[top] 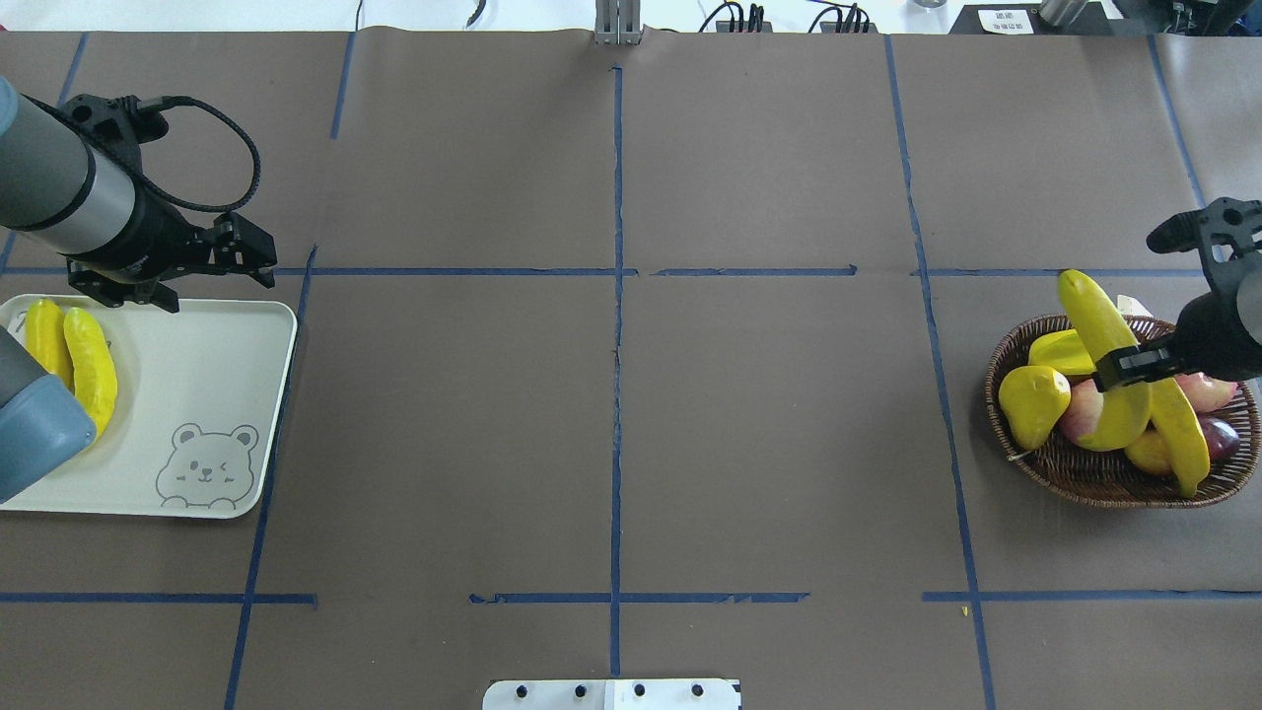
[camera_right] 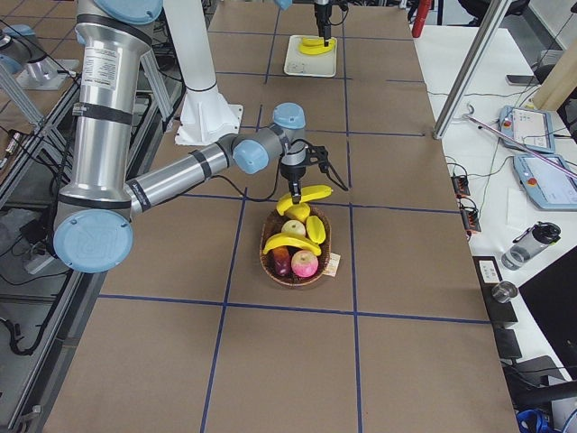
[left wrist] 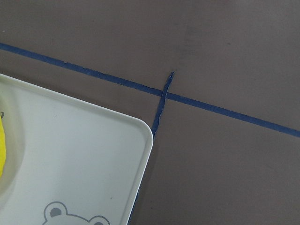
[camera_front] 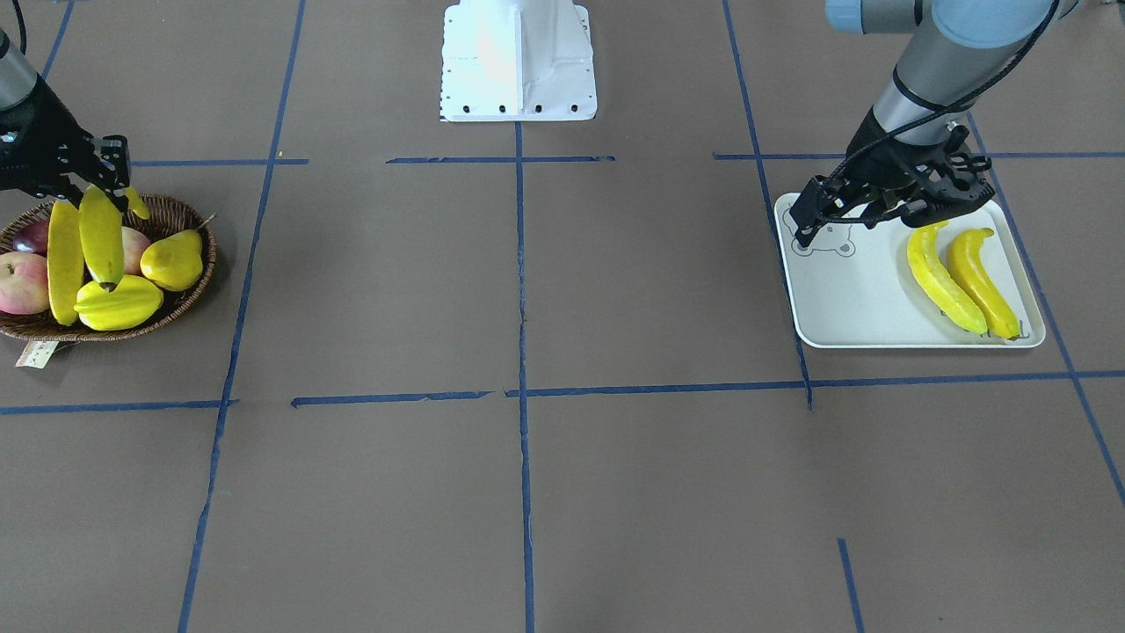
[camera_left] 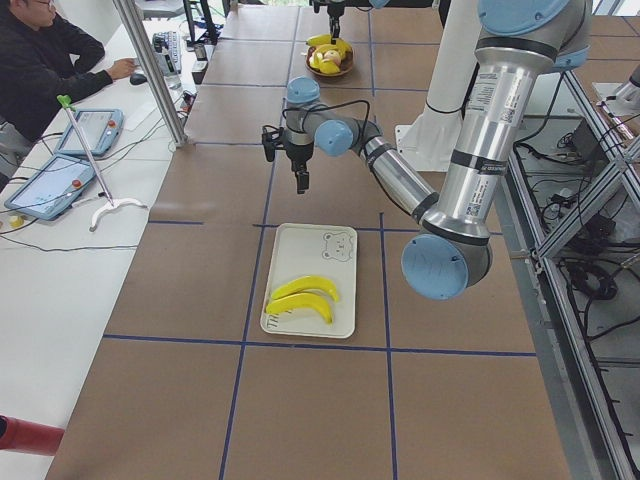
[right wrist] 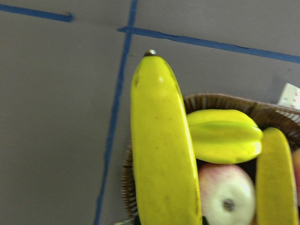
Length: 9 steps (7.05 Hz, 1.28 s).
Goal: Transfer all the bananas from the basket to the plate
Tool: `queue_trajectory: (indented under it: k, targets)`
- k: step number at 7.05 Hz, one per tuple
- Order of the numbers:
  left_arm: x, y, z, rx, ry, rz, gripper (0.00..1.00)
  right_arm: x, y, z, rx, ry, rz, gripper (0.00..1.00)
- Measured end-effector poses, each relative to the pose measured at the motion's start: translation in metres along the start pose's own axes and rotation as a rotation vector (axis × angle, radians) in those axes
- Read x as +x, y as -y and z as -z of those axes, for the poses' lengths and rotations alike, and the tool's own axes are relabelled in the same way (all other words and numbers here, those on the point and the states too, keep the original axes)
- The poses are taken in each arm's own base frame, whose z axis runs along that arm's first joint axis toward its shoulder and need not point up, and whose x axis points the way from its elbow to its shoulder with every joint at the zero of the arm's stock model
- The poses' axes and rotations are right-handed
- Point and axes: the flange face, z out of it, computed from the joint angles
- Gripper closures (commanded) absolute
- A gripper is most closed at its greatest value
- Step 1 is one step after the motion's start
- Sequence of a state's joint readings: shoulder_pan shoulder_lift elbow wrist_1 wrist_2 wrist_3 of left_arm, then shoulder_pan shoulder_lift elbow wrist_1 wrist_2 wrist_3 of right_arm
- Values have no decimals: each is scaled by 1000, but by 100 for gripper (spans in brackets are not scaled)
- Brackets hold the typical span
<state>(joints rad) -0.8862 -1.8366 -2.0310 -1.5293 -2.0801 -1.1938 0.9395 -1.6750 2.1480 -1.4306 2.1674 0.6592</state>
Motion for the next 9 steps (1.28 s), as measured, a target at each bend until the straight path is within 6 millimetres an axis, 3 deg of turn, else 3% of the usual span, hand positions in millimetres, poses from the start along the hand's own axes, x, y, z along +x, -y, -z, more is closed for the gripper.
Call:
queue_trajectory:
  k: [1,3,5,7,9]
  targets:
    - [22,-6,1,-4,-27,-5,0,-30,24,14,-12,118,2,100]
    - [76,-19,16,8,-165,17,0,-119,70,51,-20,311,-53,100]
    - [113,-33,25,2,-430,100,1,-204,85,77,-13,439,-88,100]
    - [142,-56,30,-66,-625,169,1,-269,68,61,31,515,-99,100]
    - [167,-70,33,-110,-682,183,1,-338,25,25,91,561,-111,100]
